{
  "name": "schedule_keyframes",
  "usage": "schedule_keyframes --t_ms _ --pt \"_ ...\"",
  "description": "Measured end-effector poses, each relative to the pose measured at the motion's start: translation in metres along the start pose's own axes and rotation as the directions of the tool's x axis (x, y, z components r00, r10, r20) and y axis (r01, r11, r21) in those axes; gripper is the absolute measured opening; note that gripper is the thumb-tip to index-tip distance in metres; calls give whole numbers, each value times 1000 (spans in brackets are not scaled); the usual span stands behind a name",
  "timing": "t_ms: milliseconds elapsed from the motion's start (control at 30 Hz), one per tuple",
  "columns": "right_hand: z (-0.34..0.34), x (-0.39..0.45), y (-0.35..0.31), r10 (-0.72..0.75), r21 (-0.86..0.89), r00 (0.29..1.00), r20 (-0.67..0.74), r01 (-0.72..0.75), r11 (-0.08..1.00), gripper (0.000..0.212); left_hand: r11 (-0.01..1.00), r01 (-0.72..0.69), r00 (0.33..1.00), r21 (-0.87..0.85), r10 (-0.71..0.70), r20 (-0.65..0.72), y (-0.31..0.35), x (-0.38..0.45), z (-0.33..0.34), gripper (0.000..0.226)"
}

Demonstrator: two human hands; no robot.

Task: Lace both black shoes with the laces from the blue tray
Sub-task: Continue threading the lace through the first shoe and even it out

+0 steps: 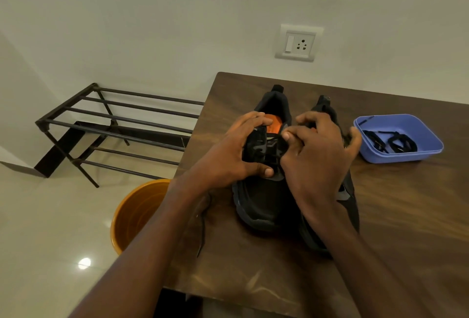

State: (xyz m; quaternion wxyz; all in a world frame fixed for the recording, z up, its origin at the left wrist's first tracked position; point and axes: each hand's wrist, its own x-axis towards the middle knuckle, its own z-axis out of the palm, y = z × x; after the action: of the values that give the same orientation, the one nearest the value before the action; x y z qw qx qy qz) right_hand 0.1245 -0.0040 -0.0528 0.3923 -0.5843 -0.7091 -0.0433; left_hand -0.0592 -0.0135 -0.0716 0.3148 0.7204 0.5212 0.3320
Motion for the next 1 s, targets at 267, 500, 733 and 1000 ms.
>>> schedule_keyframes --t_ms 267,500,733,1000 --pt "5 5 5 -46 -113 991 129 61 992 10 999 -44 997 22 45 -65 -2 0 -2 82" --pt "4 4 2 -18 -117 998 64 25 993 10 996 -58 993 73 65 -94 2 0 -3 70" --pt "-13 24 26 103 -42 994 -39 -105 994 18 994 -22 992 110 36 -121 5 -5 -7 61" --pt "-41 21 37 -313 412 922 229 200 889 36 951 -47 981 307 103 -166 13 -1 13 20"
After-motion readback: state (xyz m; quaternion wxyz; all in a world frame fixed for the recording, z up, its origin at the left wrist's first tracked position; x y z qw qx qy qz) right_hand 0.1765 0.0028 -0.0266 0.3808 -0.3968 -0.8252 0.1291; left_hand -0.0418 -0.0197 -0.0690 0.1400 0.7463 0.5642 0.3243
